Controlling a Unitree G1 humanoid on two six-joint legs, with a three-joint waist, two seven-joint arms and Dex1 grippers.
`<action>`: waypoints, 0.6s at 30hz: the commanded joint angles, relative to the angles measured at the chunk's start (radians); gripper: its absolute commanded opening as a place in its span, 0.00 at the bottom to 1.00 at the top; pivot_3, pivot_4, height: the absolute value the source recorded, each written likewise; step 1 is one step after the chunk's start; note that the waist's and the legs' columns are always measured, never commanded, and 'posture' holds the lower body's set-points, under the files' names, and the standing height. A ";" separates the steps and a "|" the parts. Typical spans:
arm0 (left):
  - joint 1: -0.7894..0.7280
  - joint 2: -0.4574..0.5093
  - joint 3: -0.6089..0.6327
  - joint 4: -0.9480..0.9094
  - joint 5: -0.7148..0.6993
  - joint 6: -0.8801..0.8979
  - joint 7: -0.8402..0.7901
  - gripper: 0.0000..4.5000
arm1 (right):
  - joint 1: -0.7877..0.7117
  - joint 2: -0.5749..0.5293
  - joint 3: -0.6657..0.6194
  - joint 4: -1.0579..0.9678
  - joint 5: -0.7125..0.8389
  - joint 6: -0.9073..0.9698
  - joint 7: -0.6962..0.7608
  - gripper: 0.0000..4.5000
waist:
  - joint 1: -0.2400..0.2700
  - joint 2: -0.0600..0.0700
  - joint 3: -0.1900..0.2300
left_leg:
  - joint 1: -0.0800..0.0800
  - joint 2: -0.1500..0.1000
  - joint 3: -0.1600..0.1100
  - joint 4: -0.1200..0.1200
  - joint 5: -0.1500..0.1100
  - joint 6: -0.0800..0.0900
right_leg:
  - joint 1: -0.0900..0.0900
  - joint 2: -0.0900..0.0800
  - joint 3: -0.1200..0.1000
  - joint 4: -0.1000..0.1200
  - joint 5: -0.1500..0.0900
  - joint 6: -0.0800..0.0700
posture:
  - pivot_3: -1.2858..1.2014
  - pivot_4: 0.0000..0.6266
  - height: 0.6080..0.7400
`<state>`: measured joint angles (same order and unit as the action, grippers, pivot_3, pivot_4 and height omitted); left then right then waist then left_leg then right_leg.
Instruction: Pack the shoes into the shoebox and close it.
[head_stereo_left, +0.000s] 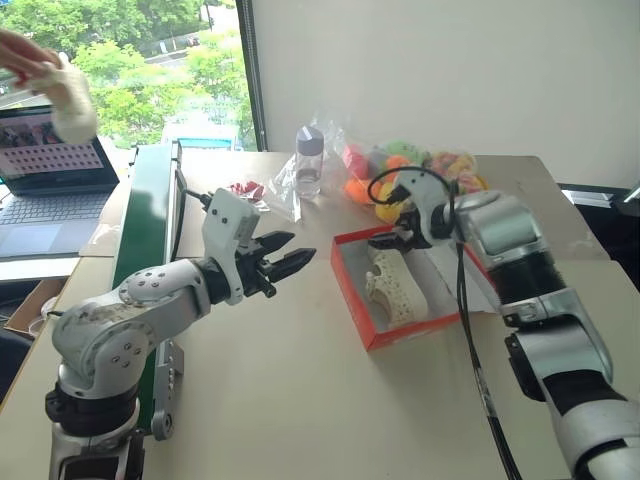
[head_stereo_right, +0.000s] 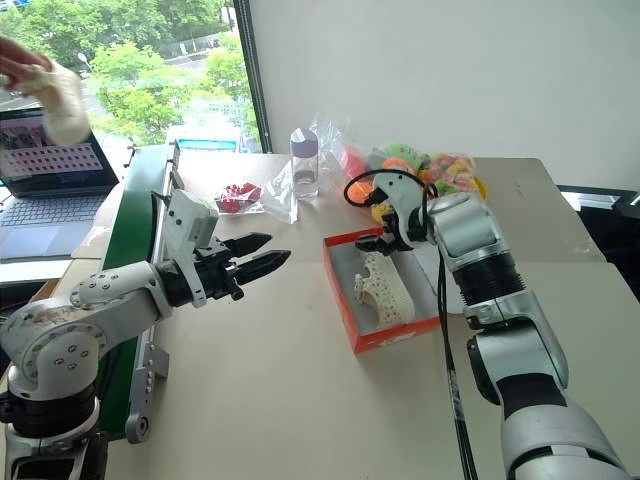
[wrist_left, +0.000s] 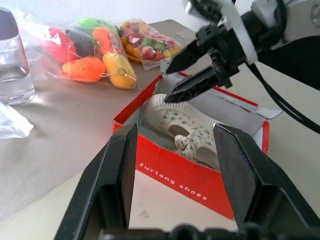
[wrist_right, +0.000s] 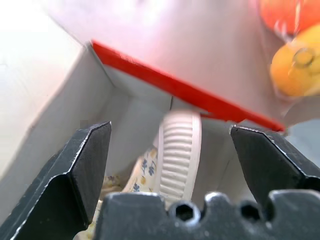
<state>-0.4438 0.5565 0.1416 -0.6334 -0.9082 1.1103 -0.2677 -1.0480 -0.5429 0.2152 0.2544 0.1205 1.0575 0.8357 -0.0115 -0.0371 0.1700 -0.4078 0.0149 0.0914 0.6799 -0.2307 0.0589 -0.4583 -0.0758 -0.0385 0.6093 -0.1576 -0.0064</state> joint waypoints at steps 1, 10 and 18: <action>-0.021 0.014 0.041 0.027 0.054 -0.026 0.050 0.57 | -0.023 0.017 -0.120 -0.131 0.096 -0.031 0.013 0.99 | -0.001 0.000 0.000 | 0.000 0.000 0.000 0.000 0.000 0.000 | 0.000 0.000 0.000 0.000 0.000 0.000 | 0.52 0.24 1.00; 0.014 -0.010 0.228 0.132 0.245 -0.052 0.269 0.89 | 0.014 0.200 -0.245 -0.131 0.272 -0.242 0.045 1.00 | -0.003 0.000 0.000 | 0.001 0.001 0.000 -0.001 0.000 0.000 | 0.000 0.001 0.000 0.001 0.000 -0.001 | 0.52 0.24 1.00; 0.085 -0.055 0.331 0.082 0.356 -0.067 0.385 0.99 | 0.027 0.280 -0.220 -0.135 0.349 -0.254 0.077 1.00 | 0.002 0.000 0.000 | -0.001 0.000 0.000 -0.001 -0.001 0.001 | -0.001 -0.002 -0.001 -0.001 0.005 -0.008 | 0.52 0.24 1.00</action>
<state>-0.3531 0.5030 0.4429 -0.5011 -0.5721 1.0739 0.1009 -1.0049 -0.2641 0.0071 0.1484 0.4346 0.8268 0.9011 -0.0094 -0.0370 0.1701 -0.4094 0.0148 0.0915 0.6789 -0.2320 0.0593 -0.4593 -0.0777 -0.0397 0.6086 -0.1528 -0.0141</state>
